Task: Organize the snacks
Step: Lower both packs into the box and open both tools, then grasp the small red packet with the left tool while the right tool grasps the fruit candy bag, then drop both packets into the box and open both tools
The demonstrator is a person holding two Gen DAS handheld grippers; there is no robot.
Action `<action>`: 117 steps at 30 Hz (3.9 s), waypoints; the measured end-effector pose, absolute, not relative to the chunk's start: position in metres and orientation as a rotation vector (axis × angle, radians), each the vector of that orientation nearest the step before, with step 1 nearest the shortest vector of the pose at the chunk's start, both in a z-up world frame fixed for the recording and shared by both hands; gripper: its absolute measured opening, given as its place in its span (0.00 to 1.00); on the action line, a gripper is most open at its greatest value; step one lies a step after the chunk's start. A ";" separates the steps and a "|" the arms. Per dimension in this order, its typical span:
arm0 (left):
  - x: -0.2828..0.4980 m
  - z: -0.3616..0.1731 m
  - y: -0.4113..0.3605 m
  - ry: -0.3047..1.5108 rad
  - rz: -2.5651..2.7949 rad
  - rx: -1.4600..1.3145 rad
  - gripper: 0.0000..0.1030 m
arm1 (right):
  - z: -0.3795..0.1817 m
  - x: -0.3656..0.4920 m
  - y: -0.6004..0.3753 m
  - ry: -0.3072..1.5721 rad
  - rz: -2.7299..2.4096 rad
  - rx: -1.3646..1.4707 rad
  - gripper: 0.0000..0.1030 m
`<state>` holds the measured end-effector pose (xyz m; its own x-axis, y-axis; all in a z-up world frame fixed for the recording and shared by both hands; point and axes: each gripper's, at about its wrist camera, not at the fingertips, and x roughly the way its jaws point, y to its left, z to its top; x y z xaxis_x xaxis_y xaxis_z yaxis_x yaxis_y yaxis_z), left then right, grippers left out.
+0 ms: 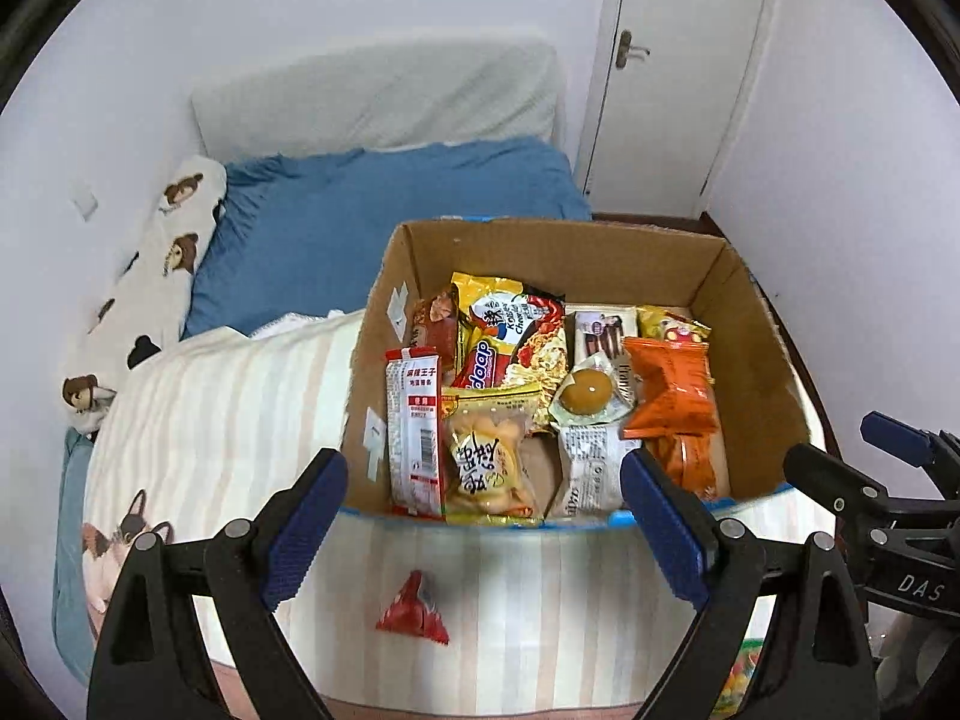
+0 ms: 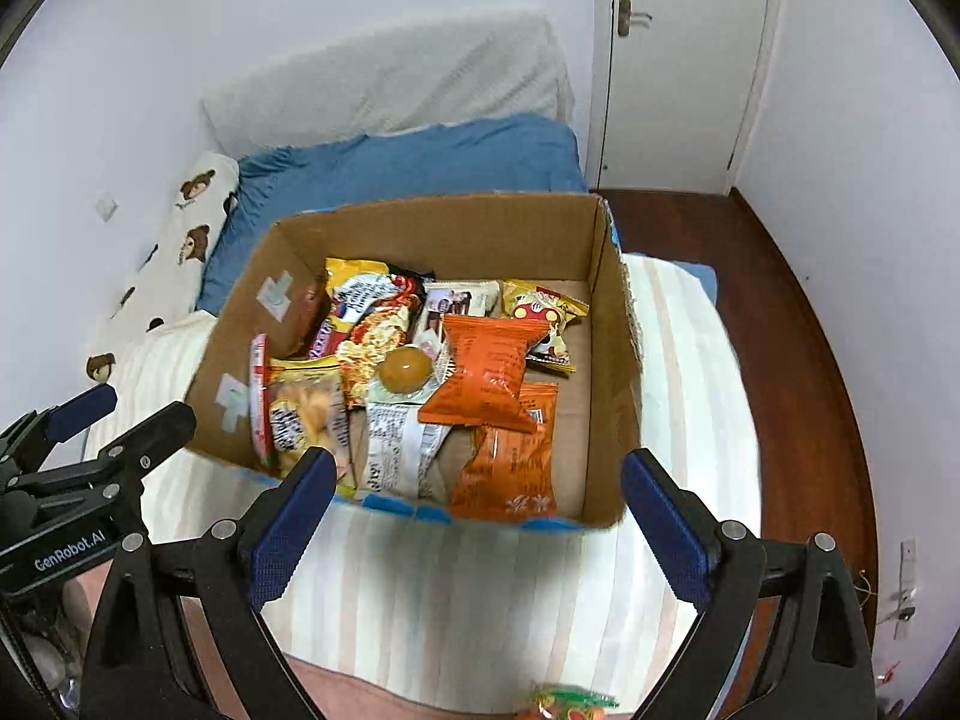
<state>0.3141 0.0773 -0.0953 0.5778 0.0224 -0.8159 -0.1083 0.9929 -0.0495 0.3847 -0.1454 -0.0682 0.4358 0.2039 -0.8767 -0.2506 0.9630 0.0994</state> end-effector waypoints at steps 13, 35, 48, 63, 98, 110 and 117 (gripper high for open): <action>0.245 -0.070 0.067 0.894 0.058 -0.107 0.90 | -0.031 0.313 -0.165 1.036 0.319 0.068 0.95; 0.193 -0.232 0.143 1.271 0.243 -0.266 0.90 | -0.268 0.258 -0.229 1.520 0.051 0.282 0.80; 0.303 -0.288 0.135 1.394 0.061 -0.371 0.66 | -0.265 0.266 -0.169 1.545 0.172 0.131 0.67; 0.172 -0.316 0.090 1.498 -0.034 -0.367 0.40 | -0.274 0.209 -0.178 1.614 0.236 0.126 0.54; 0.216 -0.146 0.083 1.205 -0.188 -0.379 0.39 | -0.122 0.216 -0.189 1.338 0.428 0.336 0.49; 0.390 -0.110 0.090 1.216 -0.153 -0.329 0.39 | -0.060 0.406 -0.131 1.213 0.440 0.248 0.49; 0.490 -0.154 0.106 1.348 -0.123 -0.330 0.39 | -0.090 0.506 -0.095 1.275 0.388 0.184 0.49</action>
<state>0.4903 0.1056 -0.1542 0.2229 -0.2754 -0.9351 -0.1016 0.9475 -0.3033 0.5064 -0.0949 -0.0896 0.2379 0.3820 -0.8930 -0.1805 0.9208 0.3458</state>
